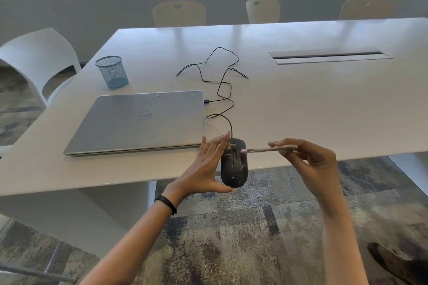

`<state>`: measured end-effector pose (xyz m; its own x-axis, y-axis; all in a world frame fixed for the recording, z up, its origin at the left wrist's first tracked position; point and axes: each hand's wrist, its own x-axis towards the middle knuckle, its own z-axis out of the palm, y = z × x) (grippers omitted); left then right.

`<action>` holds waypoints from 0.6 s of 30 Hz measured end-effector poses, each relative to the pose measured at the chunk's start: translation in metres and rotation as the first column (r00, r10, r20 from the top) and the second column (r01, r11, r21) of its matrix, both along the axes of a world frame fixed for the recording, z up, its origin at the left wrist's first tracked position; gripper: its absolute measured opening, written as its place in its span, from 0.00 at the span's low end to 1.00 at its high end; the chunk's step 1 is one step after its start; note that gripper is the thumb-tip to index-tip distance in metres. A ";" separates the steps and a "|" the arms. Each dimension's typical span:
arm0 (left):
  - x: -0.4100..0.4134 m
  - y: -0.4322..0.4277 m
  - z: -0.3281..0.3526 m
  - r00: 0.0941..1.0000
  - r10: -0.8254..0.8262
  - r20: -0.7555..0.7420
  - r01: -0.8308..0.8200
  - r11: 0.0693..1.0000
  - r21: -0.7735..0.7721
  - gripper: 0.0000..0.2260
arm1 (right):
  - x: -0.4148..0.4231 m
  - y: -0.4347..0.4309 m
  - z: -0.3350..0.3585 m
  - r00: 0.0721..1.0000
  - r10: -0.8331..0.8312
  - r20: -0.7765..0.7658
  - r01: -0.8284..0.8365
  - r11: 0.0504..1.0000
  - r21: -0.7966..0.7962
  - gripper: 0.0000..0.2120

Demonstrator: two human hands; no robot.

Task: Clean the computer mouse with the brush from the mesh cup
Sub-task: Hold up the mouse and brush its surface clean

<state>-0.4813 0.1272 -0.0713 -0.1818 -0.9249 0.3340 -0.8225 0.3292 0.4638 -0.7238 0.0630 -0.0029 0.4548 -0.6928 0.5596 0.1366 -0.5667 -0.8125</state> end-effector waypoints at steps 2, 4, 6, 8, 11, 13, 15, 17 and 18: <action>-0.001 -0.001 0.001 1.000 -0.001 0.010 0.001 1.000 0.000 0.58 | 0.000 0.000 0.000 0.998 0.030 -0.047 -0.030 1.000 0.002 0.12; -0.001 -0.001 0.001 1.000 0.002 0.021 -0.002 1.000 0.002 0.58 | -0.002 0.000 0.001 0.994 0.067 -0.082 -0.068 0.998 -0.009 0.11; -0.001 -0.002 0.001 1.000 0.009 0.027 -0.009 1.000 0.005 0.59 | -0.004 0.000 0.003 0.994 0.078 -0.079 -0.079 0.997 -0.016 0.11; -0.002 -0.003 0.002 0.999 0.013 0.031 -0.014 1.000 0.008 0.59 | -0.004 0.000 0.004 0.997 0.058 -0.049 -0.058 0.998 -0.001 0.11; -0.003 -0.004 0.003 0.999 0.014 0.040 -0.014 1.000 0.011 0.59 | -0.004 0.001 0.004 0.997 0.031 -0.071 -0.030 1.000 0.005 0.10; -0.003 -0.004 0.003 0.999 0.012 0.045 -0.013 1.000 0.013 0.59 | -0.007 0.001 0.004 0.993 0.052 -0.108 -0.051 0.999 0.007 0.09; -0.004 -0.003 0.003 0.999 0.012 0.041 -0.013 1.000 0.014 0.59 | -0.009 0.001 0.002 0.993 0.064 -0.102 -0.063 0.998 0.016 0.09; -0.005 -0.003 0.003 0.999 0.016 0.033 -0.016 1.000 0.014 0.59 | -0.009 0.001 0.001 0.998 0.037 -0.056 -0.035 0.999 0.033 0.08; -0.005 -0.003 0.004 0.999 0.017 0.031 -0.017 1.000 0.014 0.59 | -0.009 0.002 0.000 0.999 0.022 -0.043 -0.020 0.999 0.041 0.08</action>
<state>-0.4867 0.1242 -0.0677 -0.1759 -0.9325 0.3155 -0.8421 0.3085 0.4423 -0.7328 0.0646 -0.0029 0.4931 -0.7047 0.5102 0.1120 -0.5302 -0.8405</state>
